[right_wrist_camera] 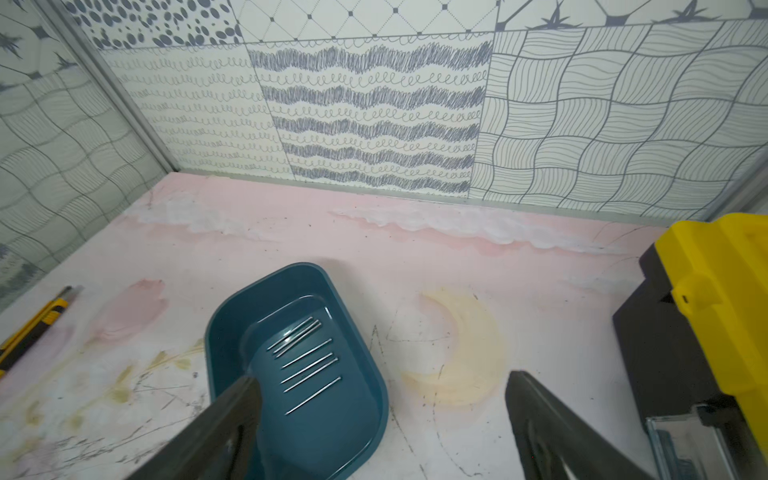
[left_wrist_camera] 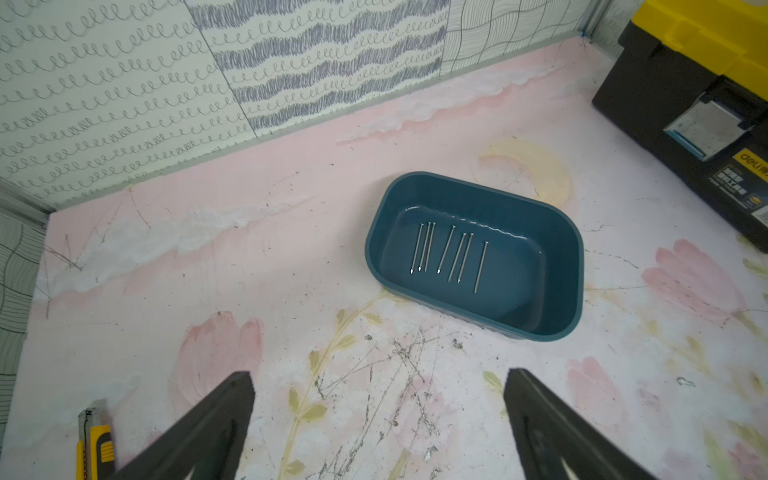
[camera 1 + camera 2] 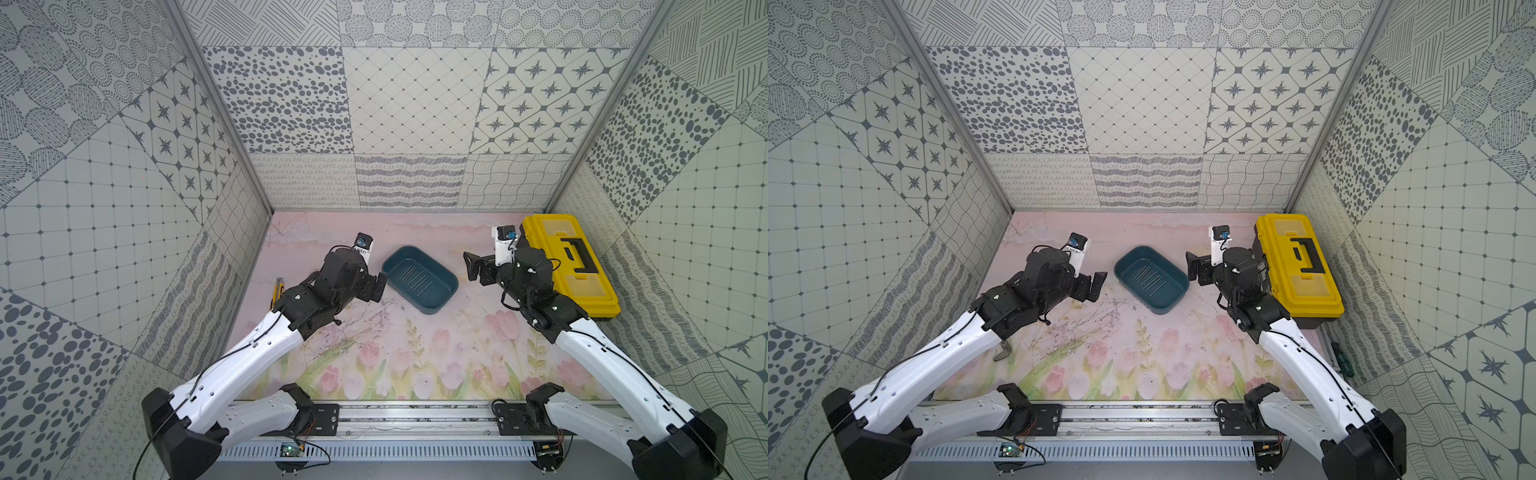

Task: Put the nails on the desktop into the storage box
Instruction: Reset both arms

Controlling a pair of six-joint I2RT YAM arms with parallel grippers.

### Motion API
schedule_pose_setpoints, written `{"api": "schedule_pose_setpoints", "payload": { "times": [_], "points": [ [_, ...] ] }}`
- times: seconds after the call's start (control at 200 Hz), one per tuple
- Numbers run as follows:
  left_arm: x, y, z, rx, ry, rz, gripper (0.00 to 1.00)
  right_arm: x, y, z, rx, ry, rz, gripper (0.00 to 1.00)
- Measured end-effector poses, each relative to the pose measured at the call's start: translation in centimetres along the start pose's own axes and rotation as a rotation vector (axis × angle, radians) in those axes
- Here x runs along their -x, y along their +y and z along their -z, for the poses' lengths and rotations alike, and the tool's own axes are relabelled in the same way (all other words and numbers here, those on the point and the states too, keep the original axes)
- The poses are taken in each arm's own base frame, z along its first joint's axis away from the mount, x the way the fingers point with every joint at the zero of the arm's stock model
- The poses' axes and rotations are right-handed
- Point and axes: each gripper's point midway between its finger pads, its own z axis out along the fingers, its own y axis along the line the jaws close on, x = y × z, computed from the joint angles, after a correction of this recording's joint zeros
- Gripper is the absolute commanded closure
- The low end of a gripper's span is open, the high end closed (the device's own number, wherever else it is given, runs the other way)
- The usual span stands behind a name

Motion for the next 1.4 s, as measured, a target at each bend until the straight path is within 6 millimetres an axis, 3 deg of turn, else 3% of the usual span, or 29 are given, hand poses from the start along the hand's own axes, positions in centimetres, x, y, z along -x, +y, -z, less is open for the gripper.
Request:
{"api": "schedule_pose_setpoints", "payload": {
  "times": [0.17, 0.245, 0.355, 0.425, 0.505, 0.71, 0.805, 0.981, 1.086, 1.181, 1.396],
  "points": [
    [-1.8, 2.9, -0.2, 0.113, -0.067, -0.009, 0.01, -1.0, -4.7, -2.2, -0.167, -0.023, 0.020, 0.03],
    [-4.4, 5.0, -1.3, 0.176, -0.047, 0.013, 0.01, -3.6, -7.5, -3.2, -0.259, 0.020, 0.009, 0.03],
    [-9.7, 9.1, -2.8, 0.287, 0.027, 0.090, 0.01, -9.0, -10.8, -3.7, -0.371, 0.134, 0.018, 0.03],
    [-12.9, 11.2, -3.4, 0.347, 0.069, 0.145, 0.01, -11.6, -11.5, -3.5, -0.396, 0.181, 0.043, 0.03],
    [-16.5, 13.0, -4.1, 0.391, 0.114, 0.195, 0.01, -13.3, -11.8, -3.3, -0.401, 0.194, 0.059, 0.03],
    [-22.2, 14.7, -6.7, 0.405, 0.163, 0.284, 0.01, -16.1, -12.2, -4.1, -0.384, 0.164, 0.080, 0.03],
    [-22.4, 14.9, -8.2, 0.380, 0.136, 0.300, 0.01, -17.1, -12.4, -4.8, -0.366, 0.161, 0.083, 0.03],
    [-21.9, 14.8, -11.3, 0.318, 0.079, 0.310, 0.01, -16.1, -13.4, -6.4, -0.341, 0.067, 0.041, 0.03],
    [-22.0, 14.6, -12.5, 0.295, 0.060, 0.312, 0.01, -16.8, -13.5, -7.2, -0.318, 0.044, 0.034, 0.03],
    [-20.8, 14.7, -13.3, 0.268, 0.022, 0.308, 0.00, -17.6, -13.4, -7.6, -0.293, 0.064, 0.021, 0.03],
    [-18.0, 15.2, -14.2, 0.244, -0.044, 0.301, 0.01, -16.4, -14.3, -7.9, -0.285, 0.030, -0.022, 0.03]
  ]
}}
